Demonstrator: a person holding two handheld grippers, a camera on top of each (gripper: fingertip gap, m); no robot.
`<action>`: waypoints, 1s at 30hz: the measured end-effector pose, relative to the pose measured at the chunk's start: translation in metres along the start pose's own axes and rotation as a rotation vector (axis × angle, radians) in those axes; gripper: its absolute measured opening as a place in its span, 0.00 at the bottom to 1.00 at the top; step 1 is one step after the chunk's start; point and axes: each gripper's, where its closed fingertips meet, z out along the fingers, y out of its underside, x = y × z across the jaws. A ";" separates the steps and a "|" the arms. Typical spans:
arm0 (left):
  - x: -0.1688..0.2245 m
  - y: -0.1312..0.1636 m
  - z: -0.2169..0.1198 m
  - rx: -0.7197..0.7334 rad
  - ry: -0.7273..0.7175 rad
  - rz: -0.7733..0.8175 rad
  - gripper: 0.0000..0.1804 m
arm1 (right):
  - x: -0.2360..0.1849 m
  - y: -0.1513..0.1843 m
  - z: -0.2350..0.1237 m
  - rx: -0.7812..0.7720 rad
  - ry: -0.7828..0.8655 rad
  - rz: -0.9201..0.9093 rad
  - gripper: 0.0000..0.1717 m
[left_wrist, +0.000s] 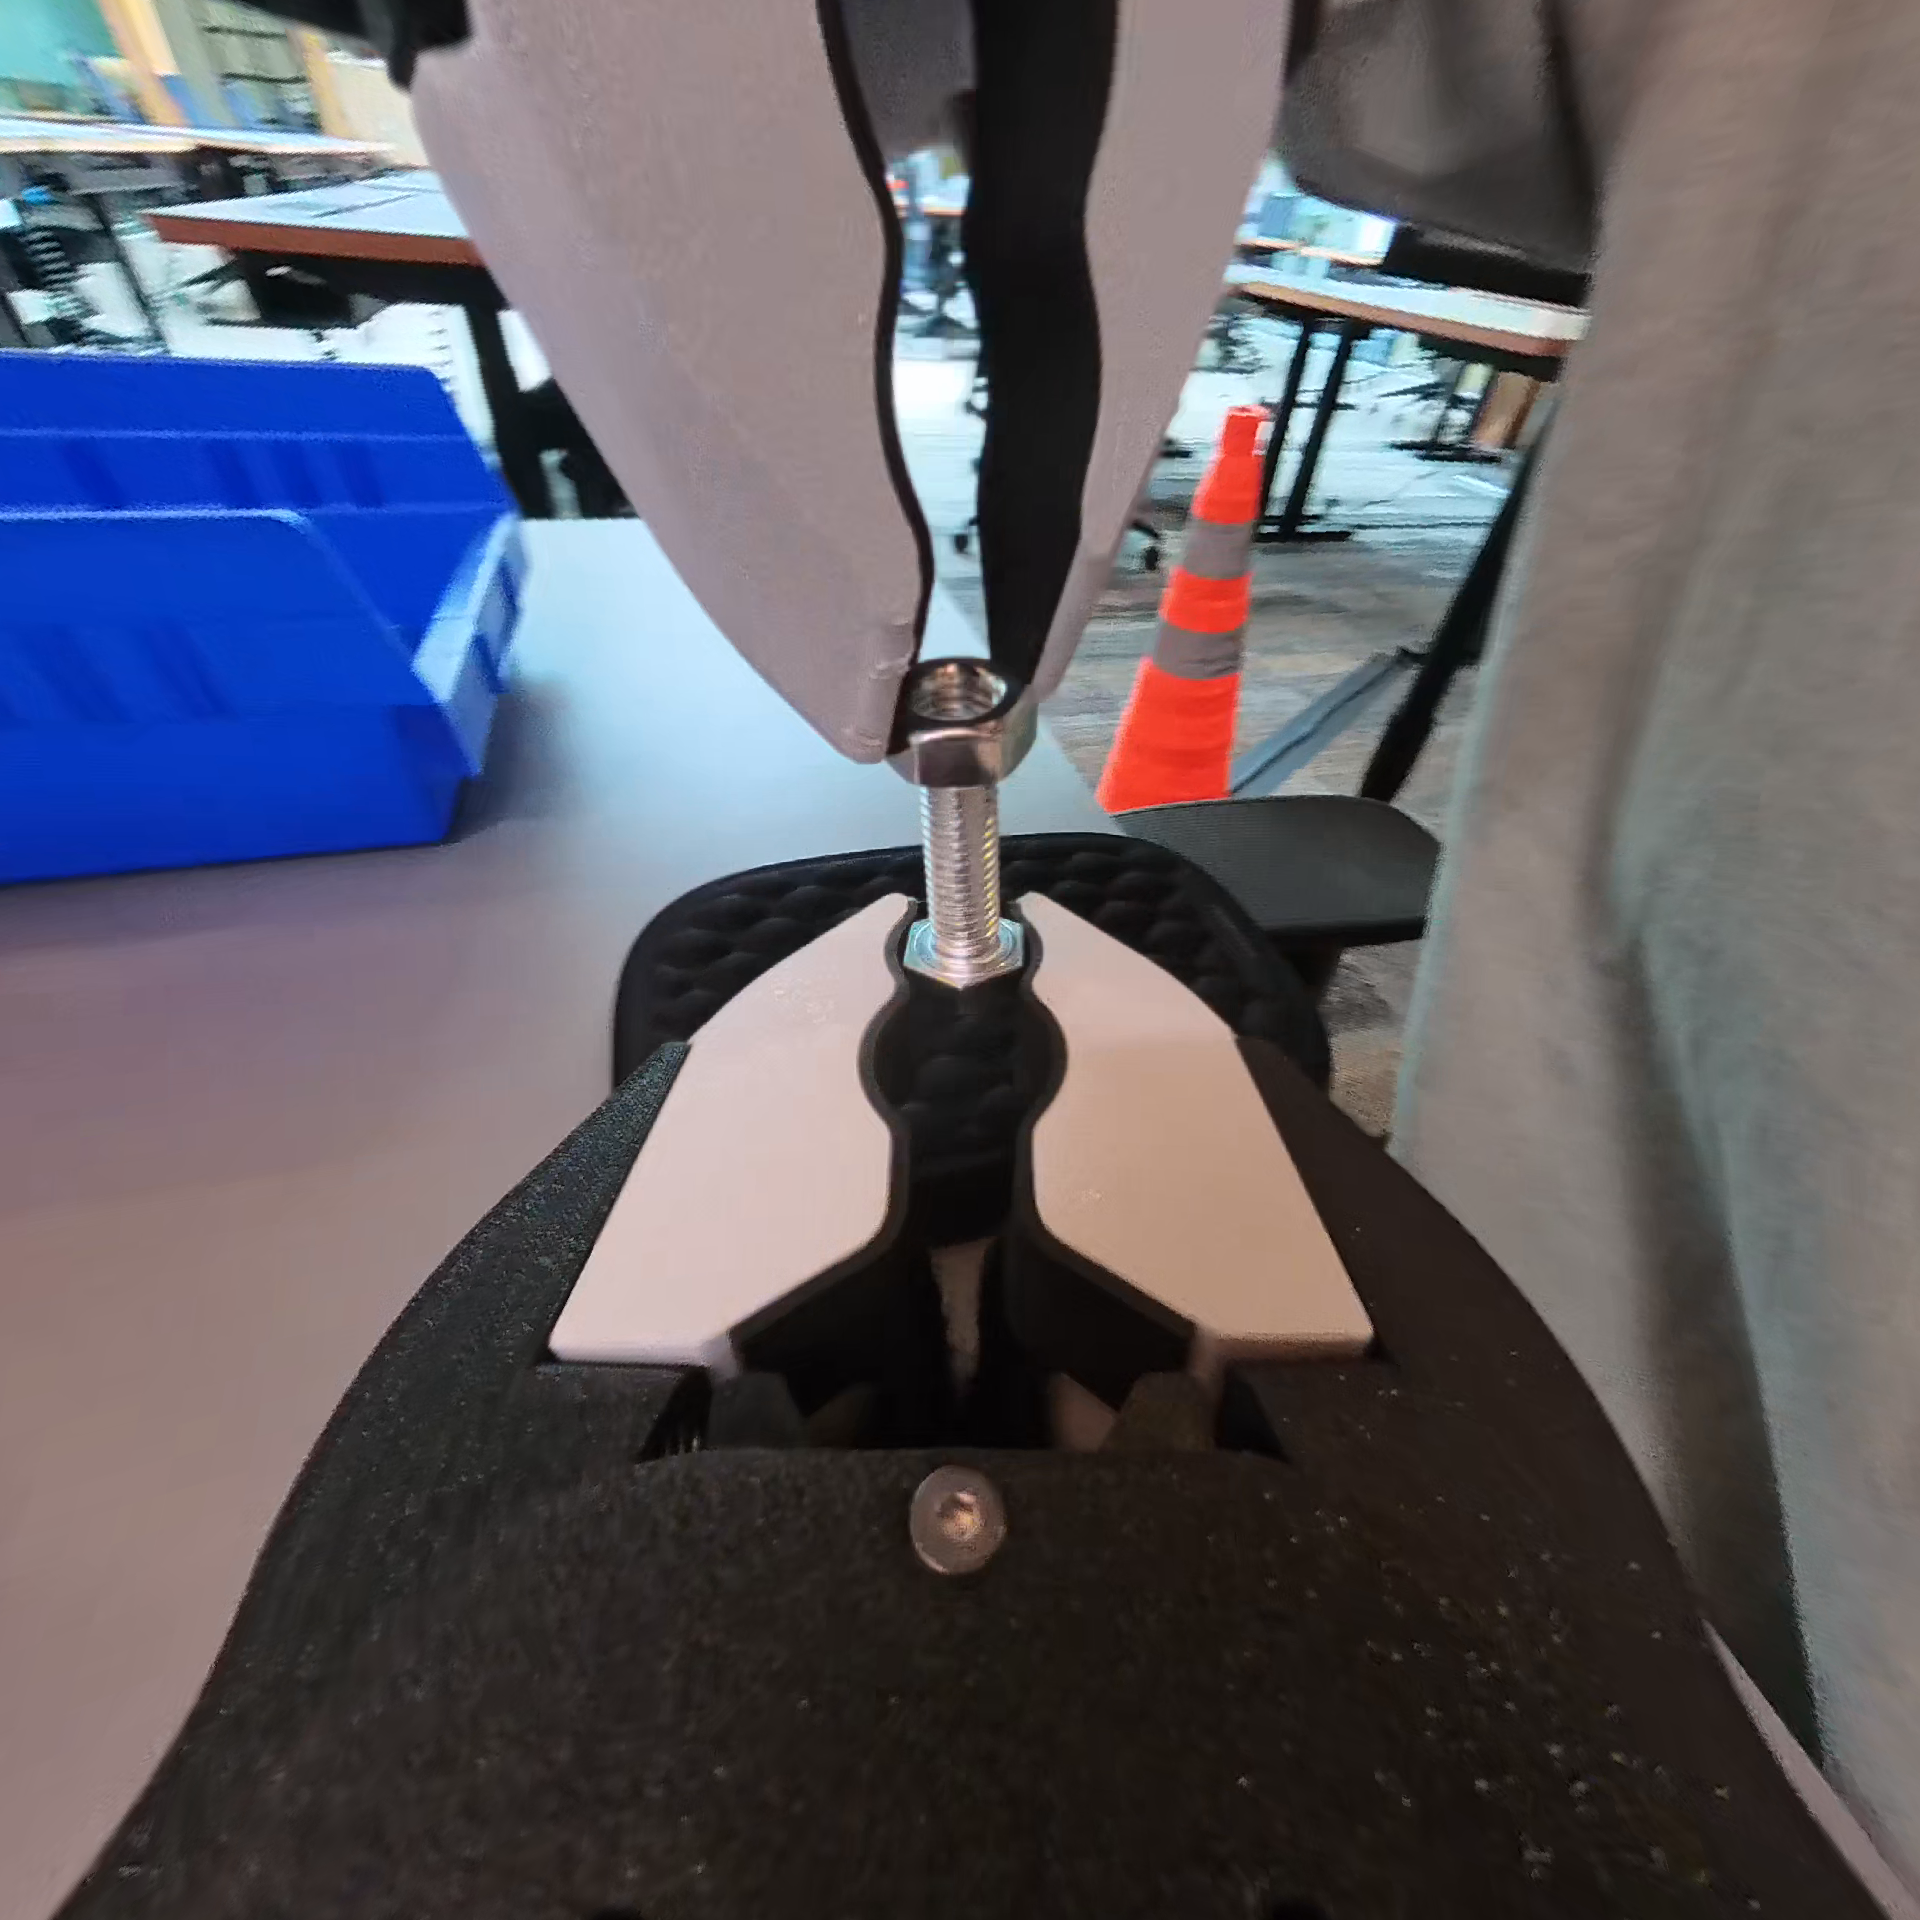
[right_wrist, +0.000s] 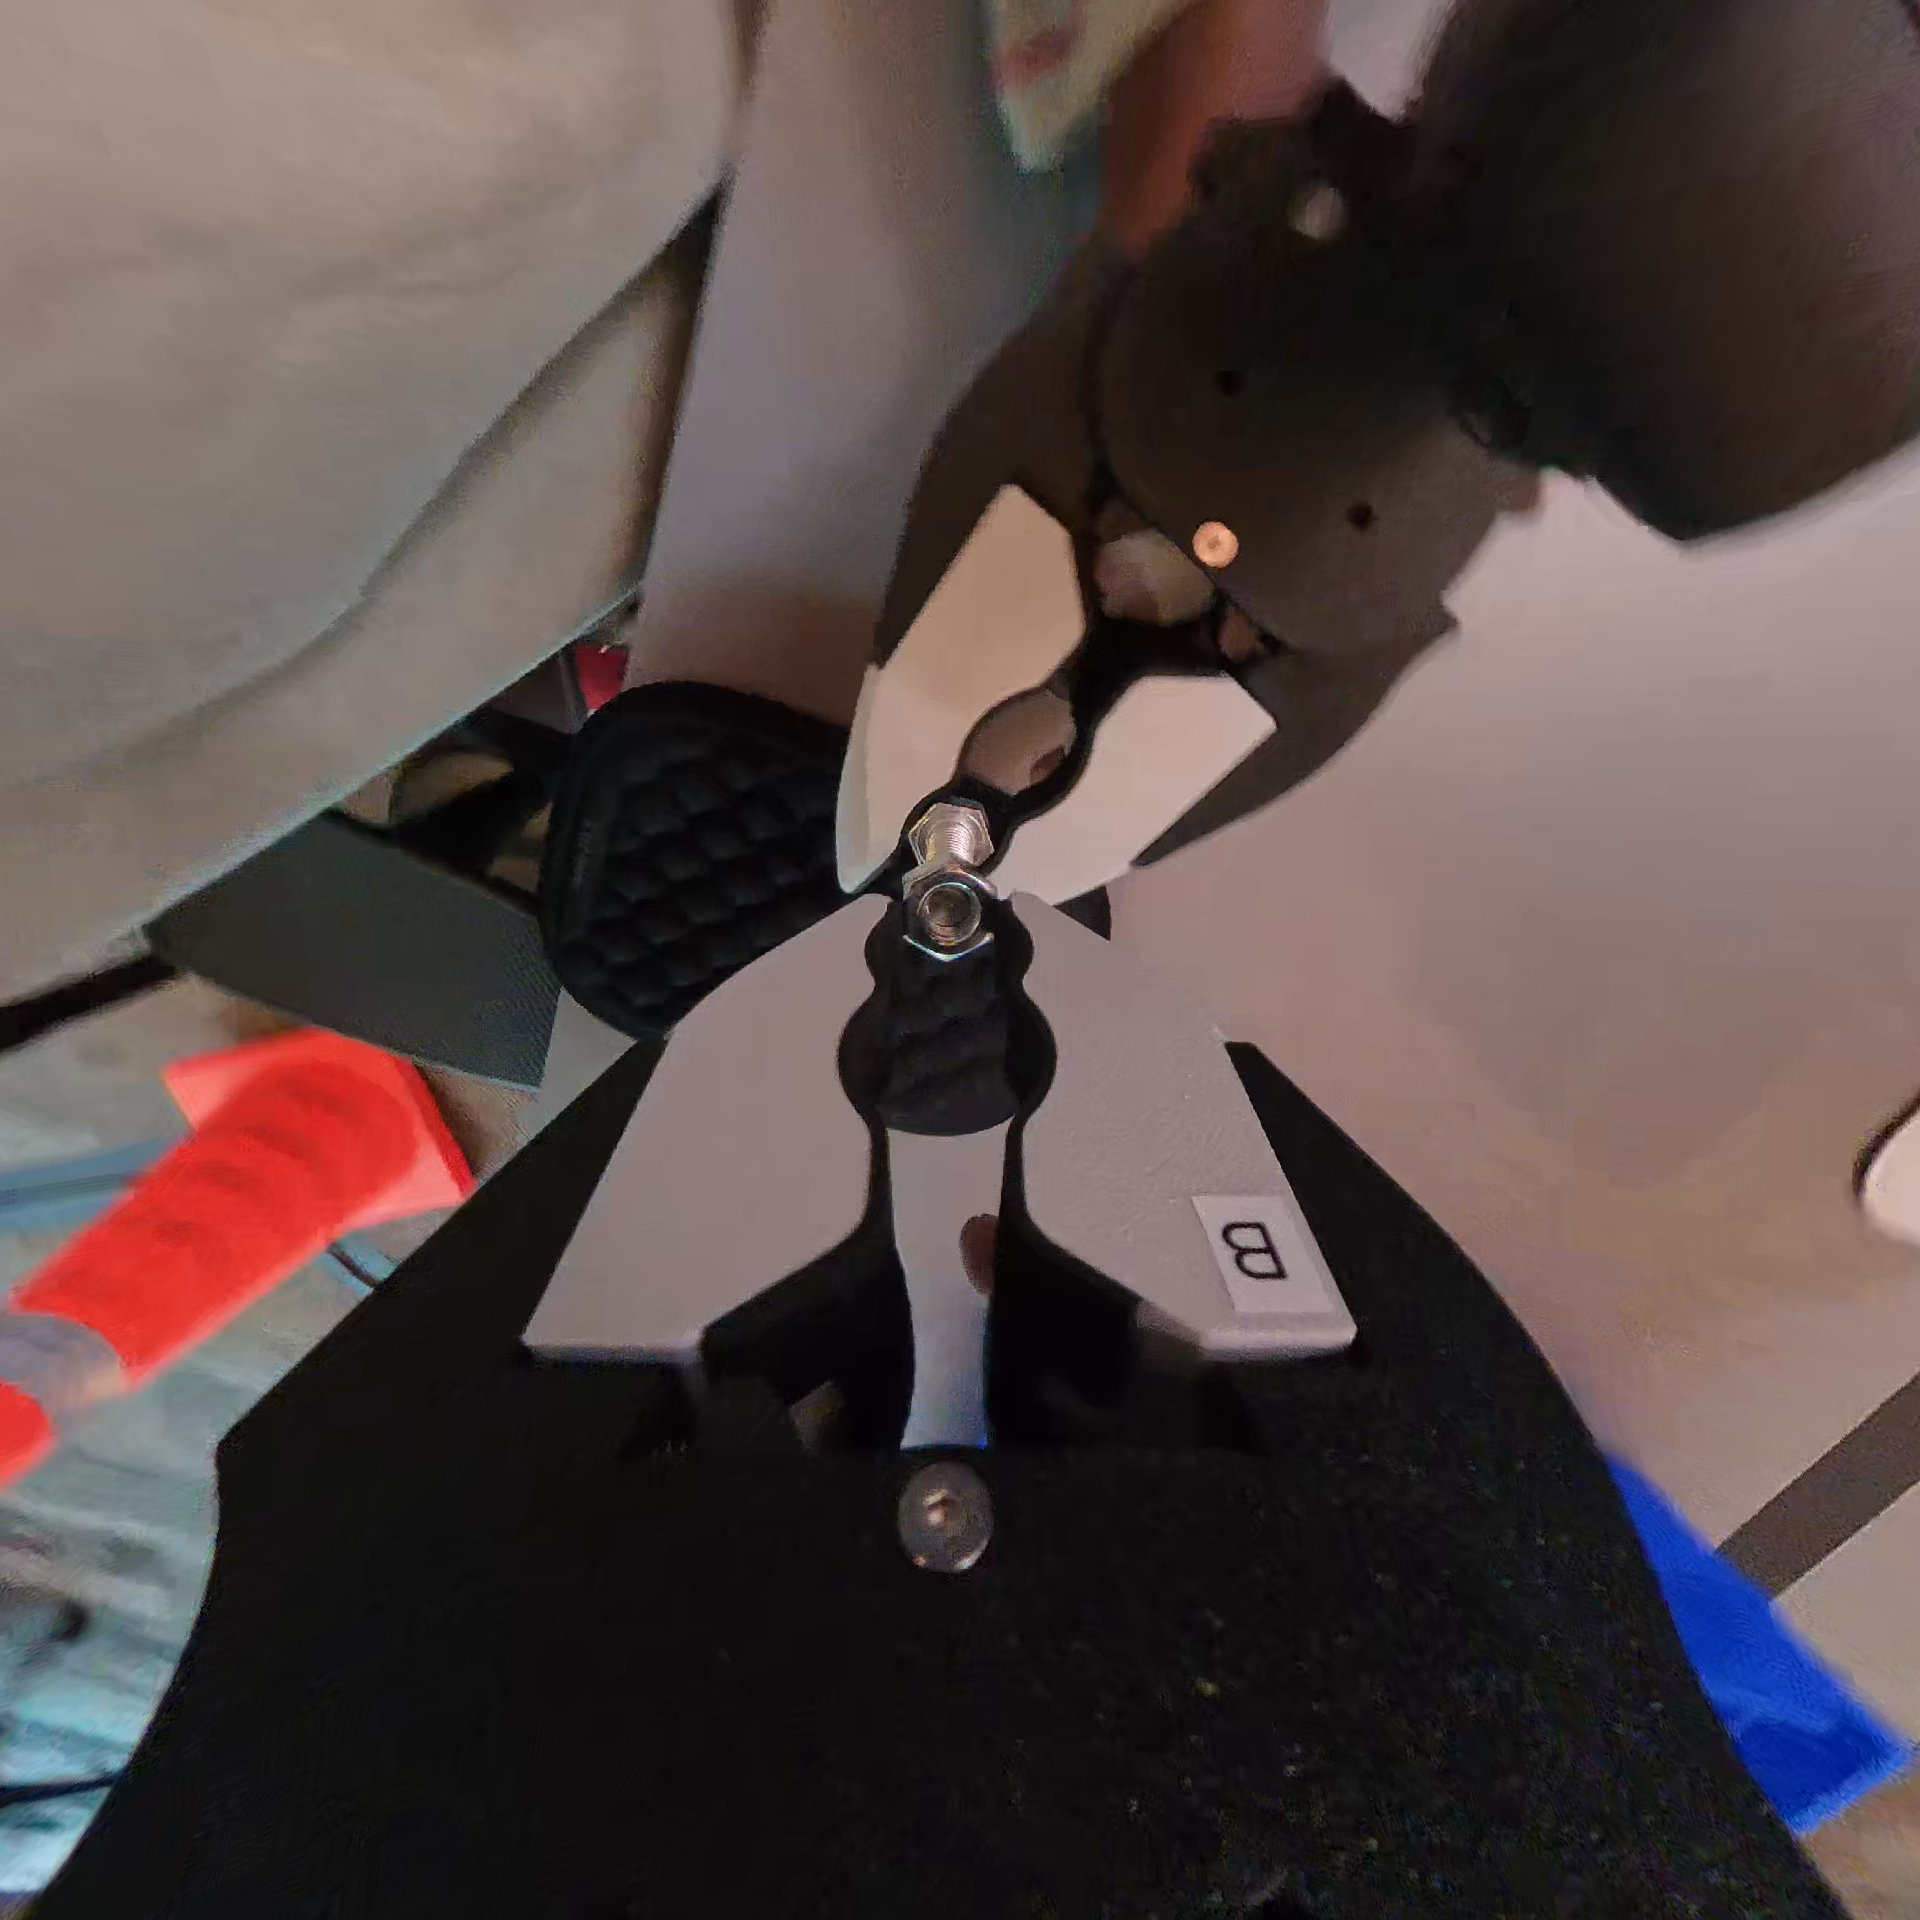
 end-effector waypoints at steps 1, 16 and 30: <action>-0.006 0.000 0.000 -0.003 -0.044 -0.015 0.08 | 0.004 0.003 0.000 -0.003 0.033 0.066 0.09; -0.039 0.010 -0.004 -0.074 -0.346 -0.038 0.08 | 0.023 0.019 0.005 0.058 0.220 0.554 0.10; -0.041 0.012 -0.004 -0.094 -0.361 -0.020 0.08 | 0.026 0.018 0.004 0.063 0.227 0.544 0.16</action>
